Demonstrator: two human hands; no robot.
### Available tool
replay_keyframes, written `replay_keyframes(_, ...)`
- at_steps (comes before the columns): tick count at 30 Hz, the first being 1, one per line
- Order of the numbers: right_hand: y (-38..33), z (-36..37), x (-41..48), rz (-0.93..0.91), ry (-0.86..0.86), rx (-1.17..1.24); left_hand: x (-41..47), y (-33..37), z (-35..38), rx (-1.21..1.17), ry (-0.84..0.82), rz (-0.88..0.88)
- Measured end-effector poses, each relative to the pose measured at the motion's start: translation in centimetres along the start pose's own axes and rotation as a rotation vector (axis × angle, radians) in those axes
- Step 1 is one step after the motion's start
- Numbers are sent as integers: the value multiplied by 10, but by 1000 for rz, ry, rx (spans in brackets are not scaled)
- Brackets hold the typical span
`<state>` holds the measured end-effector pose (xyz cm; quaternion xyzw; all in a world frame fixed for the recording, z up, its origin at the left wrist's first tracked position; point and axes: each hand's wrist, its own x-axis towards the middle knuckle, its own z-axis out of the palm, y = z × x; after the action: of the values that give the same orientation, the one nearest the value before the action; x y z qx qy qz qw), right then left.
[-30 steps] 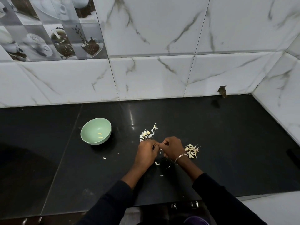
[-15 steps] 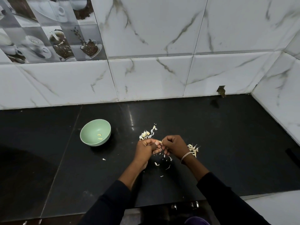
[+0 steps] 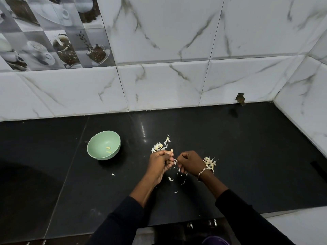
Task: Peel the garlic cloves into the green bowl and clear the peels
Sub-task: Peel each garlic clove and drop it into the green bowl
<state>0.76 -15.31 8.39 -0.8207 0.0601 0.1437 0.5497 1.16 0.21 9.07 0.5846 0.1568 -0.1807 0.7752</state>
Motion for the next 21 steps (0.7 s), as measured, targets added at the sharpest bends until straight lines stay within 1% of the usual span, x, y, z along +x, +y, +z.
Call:
replay_keyframes(3,6,0,3,65,7,-86,-1,-1,0,17,-14,12)
replay_keyframes(7,10,-2,4,25,77,-178,-3,-4,1,69,-12,54)
replay_keyframes(10,6,-4,4,-42,111,-52,-3,-5,0,157,1,123)
replay_keyframes(14,-4,-6,4,-114,28,230,0,-6,-1,293,19,204)
replay_keyframes(18,-9,-9,3,-129,7,264,1,-5,-1,325,-21,222)
replay_keyframes(21,-11,-13,4,-135,1,232,1,-4,0,320,-47,215)
